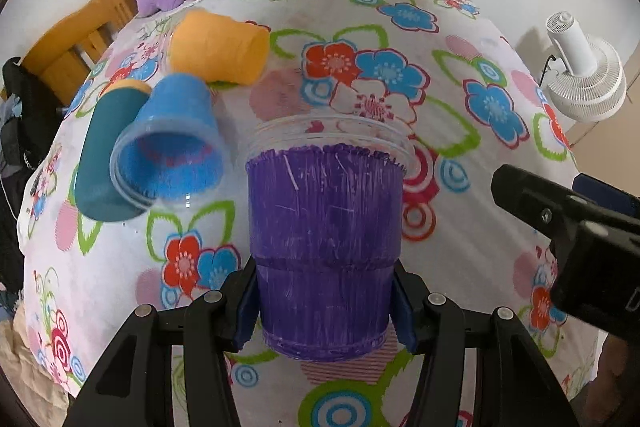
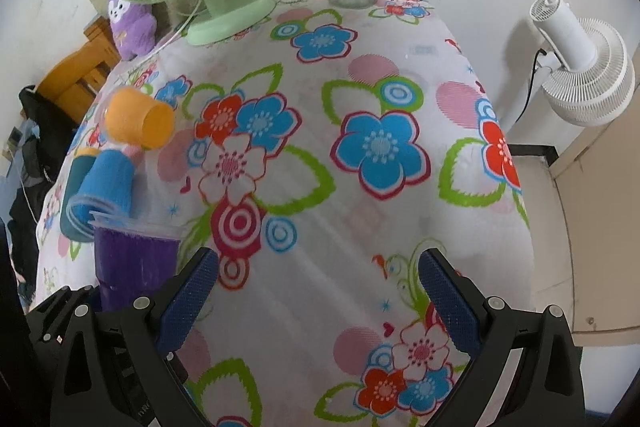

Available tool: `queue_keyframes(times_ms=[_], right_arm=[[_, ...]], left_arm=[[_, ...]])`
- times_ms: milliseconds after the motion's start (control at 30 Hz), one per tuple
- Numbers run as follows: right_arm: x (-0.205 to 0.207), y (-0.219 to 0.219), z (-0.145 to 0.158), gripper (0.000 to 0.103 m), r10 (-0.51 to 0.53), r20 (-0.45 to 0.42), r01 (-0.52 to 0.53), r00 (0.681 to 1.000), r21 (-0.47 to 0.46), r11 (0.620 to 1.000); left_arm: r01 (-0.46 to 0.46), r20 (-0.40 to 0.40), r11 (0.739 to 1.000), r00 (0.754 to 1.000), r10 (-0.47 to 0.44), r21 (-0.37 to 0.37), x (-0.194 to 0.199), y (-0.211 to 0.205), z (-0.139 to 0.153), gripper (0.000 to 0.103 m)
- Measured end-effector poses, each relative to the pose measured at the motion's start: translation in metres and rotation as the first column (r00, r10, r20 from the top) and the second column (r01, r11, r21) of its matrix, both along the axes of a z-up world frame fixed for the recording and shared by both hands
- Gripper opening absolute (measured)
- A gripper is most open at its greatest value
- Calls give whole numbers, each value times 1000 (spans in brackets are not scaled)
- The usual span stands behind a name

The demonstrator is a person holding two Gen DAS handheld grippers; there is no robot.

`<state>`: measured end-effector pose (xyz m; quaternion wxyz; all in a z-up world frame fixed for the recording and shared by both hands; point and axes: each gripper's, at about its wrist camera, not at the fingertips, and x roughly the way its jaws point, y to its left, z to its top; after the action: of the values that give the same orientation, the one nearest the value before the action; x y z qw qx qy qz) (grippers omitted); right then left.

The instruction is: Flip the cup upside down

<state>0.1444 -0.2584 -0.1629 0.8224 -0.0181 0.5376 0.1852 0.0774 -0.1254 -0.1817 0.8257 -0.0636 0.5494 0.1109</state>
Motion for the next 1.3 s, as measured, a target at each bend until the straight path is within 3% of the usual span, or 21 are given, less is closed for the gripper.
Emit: queue_keyframes(times_ms=[200, 300, 433, 800, 1033, 1300], right_arm=[[-12, 1, -6, 101, 6, -4, -6, 1000, -4, 1000], [-16, 1, -7, 101, 5, -2, -5, 1000, -3, 1000], [-22, 1, -3, 101, -6, 7, 6, 1000, 5, 1000], [-53, 9, 38, 101, -40, 100, 39, 994, 13, 999], [-91, 32, 50, 101, -41, 205, 41, 978, 4, 999], [-131, 64, 40, 101, -110, 314, 111, 943, 16, 994]], left_arm=[[-2, 9, 1000, 1000, 3, -15, -9, 0, -9, 59], [26, 18, 999, 1000, -26, -20, -12, -1, -8, 75], [73, 61, 997, 995, -75, 34, -22, -6, 5, 86], [171, 42, 985, 984, -171, -9, -50, 23, 42, 87], [167, 18, 984, 986, -166, -65, -73, 68, 48, 87], [206, 12, 979, 979, -206, -11, -91, 106, 44, 87]])
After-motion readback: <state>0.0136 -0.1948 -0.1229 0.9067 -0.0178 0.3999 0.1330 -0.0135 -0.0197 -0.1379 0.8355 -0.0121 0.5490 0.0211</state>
